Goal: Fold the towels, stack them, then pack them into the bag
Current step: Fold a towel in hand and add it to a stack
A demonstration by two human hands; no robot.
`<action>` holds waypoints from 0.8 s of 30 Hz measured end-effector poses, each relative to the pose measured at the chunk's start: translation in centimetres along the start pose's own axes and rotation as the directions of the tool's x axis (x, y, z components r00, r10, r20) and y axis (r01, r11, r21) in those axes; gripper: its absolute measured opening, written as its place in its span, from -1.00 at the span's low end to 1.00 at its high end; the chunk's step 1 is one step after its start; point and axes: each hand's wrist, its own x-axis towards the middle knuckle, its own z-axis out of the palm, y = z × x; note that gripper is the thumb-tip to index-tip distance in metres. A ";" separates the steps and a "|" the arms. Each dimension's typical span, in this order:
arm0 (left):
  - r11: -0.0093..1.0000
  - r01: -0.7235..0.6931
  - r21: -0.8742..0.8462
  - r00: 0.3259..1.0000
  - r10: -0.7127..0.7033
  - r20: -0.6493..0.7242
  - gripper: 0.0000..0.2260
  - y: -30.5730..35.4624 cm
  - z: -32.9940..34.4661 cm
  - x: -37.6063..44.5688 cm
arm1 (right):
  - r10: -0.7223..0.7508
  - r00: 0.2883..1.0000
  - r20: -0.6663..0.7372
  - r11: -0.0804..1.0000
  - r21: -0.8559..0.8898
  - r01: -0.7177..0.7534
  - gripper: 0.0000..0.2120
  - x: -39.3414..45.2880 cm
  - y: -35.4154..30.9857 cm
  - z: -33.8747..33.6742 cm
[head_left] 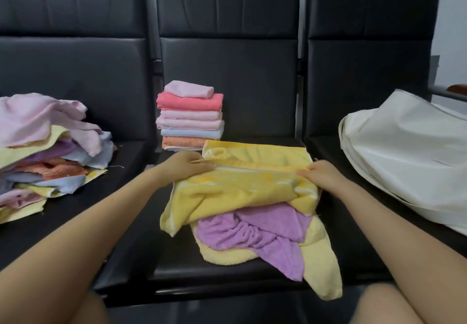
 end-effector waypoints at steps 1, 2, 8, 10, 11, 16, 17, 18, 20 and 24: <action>0.998 0.011 -0.056 0.999 -0.013 -0.048 -0.80 -0.3 0.0 0.5 | 0.059 0.998 -0.015 0.998 0.033 -0.059 -0.68 0.1 0.2 0.1; 0.993 0.025 -0.111 0.995 -0.036 -0.095 -0.83 -0.7 0.1 1.1 | 0.100 0.994 -0.037 0.993 0.066 -0.098 -0.77 0.3 0.3 0.2; 0.963 0.198 -0.183 0.967 -0.222 -0.121 -0.70 -0.4 0.3 2.3 | 0.263 0.963 0.052 0.879 0.399 -0.262 -0.58 0.5 -2.4 -0.3; 0.960 0.190 -0.204 0.970 -0.215 -0.111 -0.80 0.3 0.1 2.2 | 0.284 0.940 0.191 0.818 0.463 -0.341 -0.45 0.1 -2.9 -0.4; 0.961 0.205 -0.183 0.970 -0.224 -0.090 -0.81 0.6 0.1 2.1 | 0.275 0.940 0.203 0.841 0.423 -0.337 -0.45 -0.1 -3.1 -0.3; 0.953 0.199 -0.230 0.977 -0.212 -0.032 -0.66 1.3 0.4 0.8 | 0.229 0.966 0.123 0.928 0.273 -0.255 -0.53 -1.0 -3.4 -0.4; 0.952 0.158 -0.262 0.984 -0.173 -0.037 -0.70 1.6 0.6 0.5 | 0.227 0.960 0.162 0.890 0.365 -0.272 -0.60 -1.3 -3.4 -0.5; 0.954 0.124 -0.273 0.988 -0.143 -0.051 -0.72 1.8 0.9 0.3 | 0.226 0.951 0.212 0.845 0.444 -0.300 -0.69 -1.8 -3.5 -0.6; 0.963 0.048 -0.264 0.988 -0.086 -0.132 -0.71 2.7 1.1 -0.4 | 0.207 0.955 0.214 0.801 0.523 -0.291 -0.80 -2.2 -3.3 -0.7; 0.909 -0.088 -0.408 0.956 -0.038 -0.290 -0.84 5.0 0.5 -1.6 | 0.173 0.984 -0.044 0.663 0.744 -0.084 -0.91 -2.1 -3.2 -1.4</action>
